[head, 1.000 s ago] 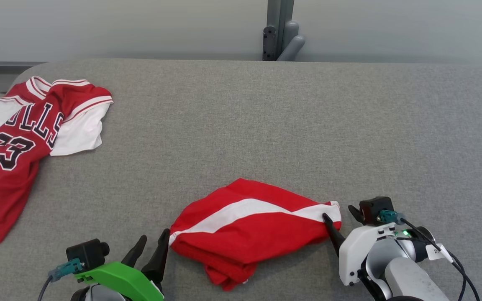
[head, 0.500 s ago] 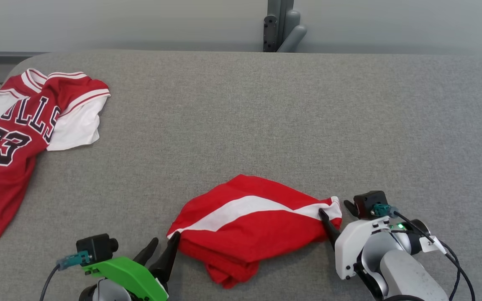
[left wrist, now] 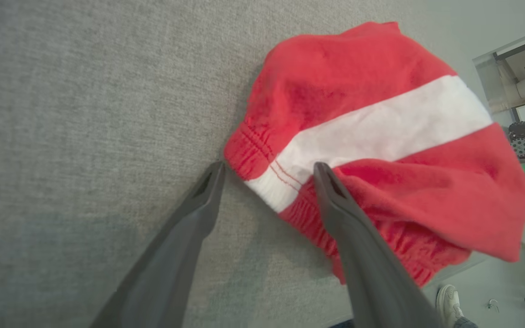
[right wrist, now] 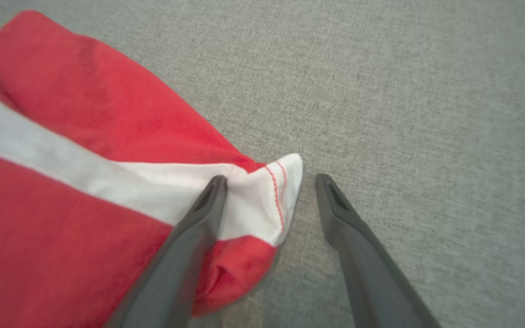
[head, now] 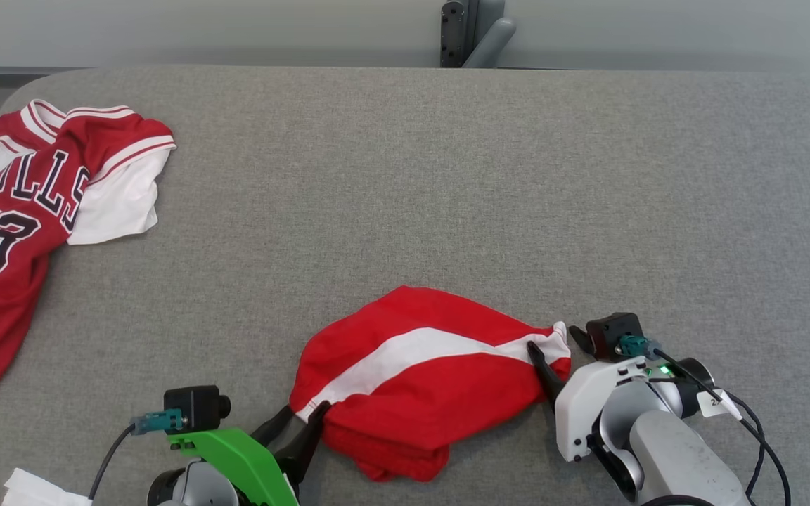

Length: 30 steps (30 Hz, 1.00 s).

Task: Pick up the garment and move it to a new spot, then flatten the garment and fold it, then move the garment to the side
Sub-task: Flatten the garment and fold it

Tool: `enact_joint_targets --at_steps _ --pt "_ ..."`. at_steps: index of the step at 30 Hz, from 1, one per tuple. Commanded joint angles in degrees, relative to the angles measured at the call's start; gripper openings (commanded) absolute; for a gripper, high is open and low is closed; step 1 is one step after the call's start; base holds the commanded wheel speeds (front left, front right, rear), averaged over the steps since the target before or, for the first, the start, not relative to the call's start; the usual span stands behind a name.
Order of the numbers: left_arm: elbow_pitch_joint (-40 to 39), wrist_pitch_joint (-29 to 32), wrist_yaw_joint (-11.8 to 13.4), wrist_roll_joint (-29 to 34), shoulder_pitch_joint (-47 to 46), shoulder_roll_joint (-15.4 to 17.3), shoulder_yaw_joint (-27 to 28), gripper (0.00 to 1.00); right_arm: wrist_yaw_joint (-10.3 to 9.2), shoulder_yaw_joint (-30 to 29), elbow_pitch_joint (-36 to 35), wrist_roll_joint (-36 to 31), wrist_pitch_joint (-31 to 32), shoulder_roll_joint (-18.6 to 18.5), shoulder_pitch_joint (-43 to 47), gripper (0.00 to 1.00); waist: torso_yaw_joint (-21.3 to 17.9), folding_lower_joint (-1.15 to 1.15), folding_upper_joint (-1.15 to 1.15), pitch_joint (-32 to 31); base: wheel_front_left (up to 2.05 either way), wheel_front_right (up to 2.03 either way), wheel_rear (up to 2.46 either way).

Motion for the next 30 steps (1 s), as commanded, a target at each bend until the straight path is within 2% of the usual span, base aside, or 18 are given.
enact_joint_targets --at_steps 1,15,16,17,18,19,20,24,30 --pt "0.2 0.0 0.0 -0.3 0.1 0.9 -0.7 1.0 -0.06 0.3 1.4 -0.1 0.1 -0.3 0.1 1.0 0.0 0.0 0.0 0.1 0.0 0.0 0.0" --pt "0.3 0.9 0.0 -2.6 0.0 0.7 -4.3 1.0 -0.06 2.1 4.6 0.4 -1.1 -0.1 -0.9 1.0 0.5 0.0 0.0 0.1 0.0 0.0 0.0" --pt "0.3 0.8 0.0 -2.9 0.0 0.7 -4.4 0.88 -0.05 2.5 4.8 0.6 -1.1 -0.1 -0.9 0.82 0.4 0.0 0.0 0.1 0.0 0.0 0.0" --pt "0.4 0.6 0.0 -3.0 -0.1 0.6 -4.6 0.51 -0.05 2.8 4.9 0.8 -1.2 0.0 -0.9 0.47 0.4 0.0 0.0 0.0 0.0 0.0 0.0" --pt "0.6 0.5 0.0 -3.2 -0.1 0.6 -5.0 0.23 -0.05 3.1 5.1 1.2 -1.2 0.0 -0.9 0.33 0.4 0.0 0.0 -0.2 0.0 0.0 0.0" --pt "0.8 0.2 0.0 -3.2 -0.1 0.5 -5.2 0.0 -0.05 3.5 5.5 1.4 -1.0 0.0 -0.7 0.16 0.3 0.0 0.0 -0.3 0.0 0.0 0.0" --pt "0.9 0.0 0.0 -3.3 -0.1 0.5 -5.5 0.0 -0.04 4.1 5.8 1.7 -0.6 0.0 -0.6 0.0 0.2 0.0 0.0 -0.5 0.0 0.0 0.0" --pt "0.6 -1.2 0.0 -4.5 -0.1 1.0 -6.5 0.0 -0.05 6.1 5.9 3.8 -0.4 -0.5 -0.5 0.0 -0.3 0.0 0.0 -1.1 0.0 0.0 0.0" --pt "-4.5 -3.5 0.0 -4.7 -0.2 4.5 -5.3 0.0 -0.08 5.5 0.6 7.8 -1.3 -2.3 -0.8 0.0 -1.0 0.0 0.0 -2.4 0.0 0.0 0.0"
